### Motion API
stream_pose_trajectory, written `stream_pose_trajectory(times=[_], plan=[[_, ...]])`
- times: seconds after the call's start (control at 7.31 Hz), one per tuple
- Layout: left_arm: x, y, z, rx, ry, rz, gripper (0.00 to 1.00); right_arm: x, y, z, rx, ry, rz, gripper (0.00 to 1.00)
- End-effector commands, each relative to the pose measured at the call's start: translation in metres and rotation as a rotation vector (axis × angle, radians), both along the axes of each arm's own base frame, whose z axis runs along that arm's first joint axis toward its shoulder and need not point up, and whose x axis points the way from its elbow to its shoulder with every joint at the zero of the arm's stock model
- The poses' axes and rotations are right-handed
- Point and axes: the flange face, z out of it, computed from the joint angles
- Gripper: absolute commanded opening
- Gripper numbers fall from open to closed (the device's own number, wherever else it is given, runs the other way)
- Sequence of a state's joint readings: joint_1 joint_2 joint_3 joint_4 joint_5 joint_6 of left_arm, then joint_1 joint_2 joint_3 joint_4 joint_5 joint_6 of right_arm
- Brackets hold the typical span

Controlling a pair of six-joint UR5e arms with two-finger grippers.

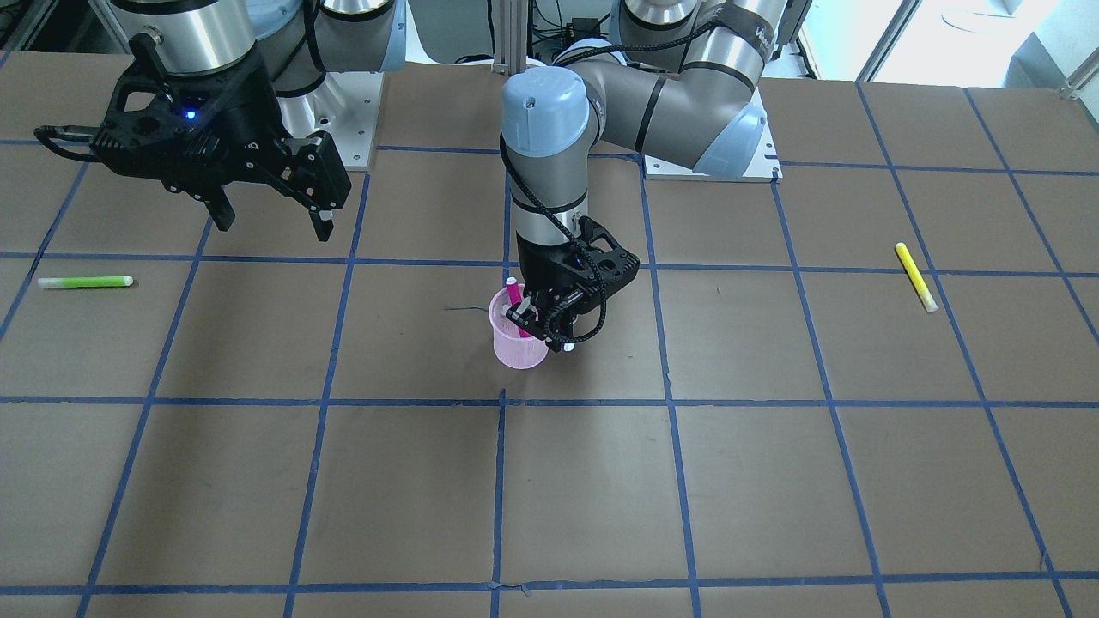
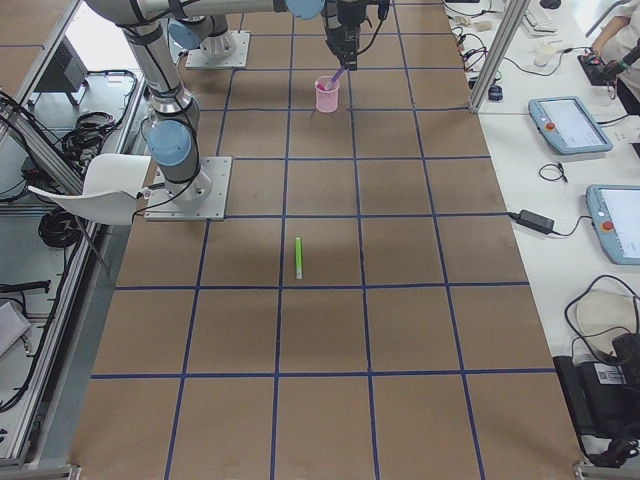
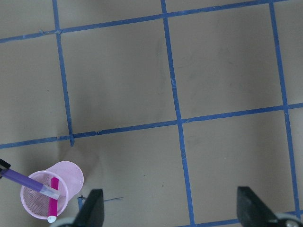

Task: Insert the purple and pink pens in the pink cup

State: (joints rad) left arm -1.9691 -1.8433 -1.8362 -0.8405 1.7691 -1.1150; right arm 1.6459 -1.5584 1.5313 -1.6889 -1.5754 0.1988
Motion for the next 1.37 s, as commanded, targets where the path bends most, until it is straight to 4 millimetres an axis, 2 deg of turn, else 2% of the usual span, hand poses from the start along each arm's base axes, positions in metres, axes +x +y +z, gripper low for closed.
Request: stream_pose_trajectory(times=[0.0,0.14,0.27,0.41,0.96,1.09,1.23], plan=[[-0.001,0.001,-0.003,0.006,-0.002,0.009,0.11,0.0,0.0,-0.001,0.003,0.0,0.007,1.0],[-0.001,0.001,-0.004,0.007,-0.002,0.009,0.29,0.001,0.001,-0.001,0.003,-0.001,0.007,1.0],[-0.001,0.001,-0.004,0.007,-0.004,0.009,0.54,0.005,0.002,0.0,0.003,-0.028,0.014,1.0],[-0.001,0.001,-0.005,0.014,-0.007,0.009,0.66,0.006,0.001,-0.001,0.005,-0.04,0.016,1.0],[-0.004,0.003,-0.007,0.019,-0.007,0.001,0.69,0.005,0.001,-0.001,0.005,-0.039,0.033,1.0],[-0.005,0.006,0.001,0.007,-0.004,-0.002,0.71,0.005,0.001,-0.001,0.004,-0.039,0.033,1.0],[-0.005,0.003,0.01,-0.01,0.003,0.0,0.9,0.005,0.001,-0.001,0.005,-0.039,0.033,1.0]])
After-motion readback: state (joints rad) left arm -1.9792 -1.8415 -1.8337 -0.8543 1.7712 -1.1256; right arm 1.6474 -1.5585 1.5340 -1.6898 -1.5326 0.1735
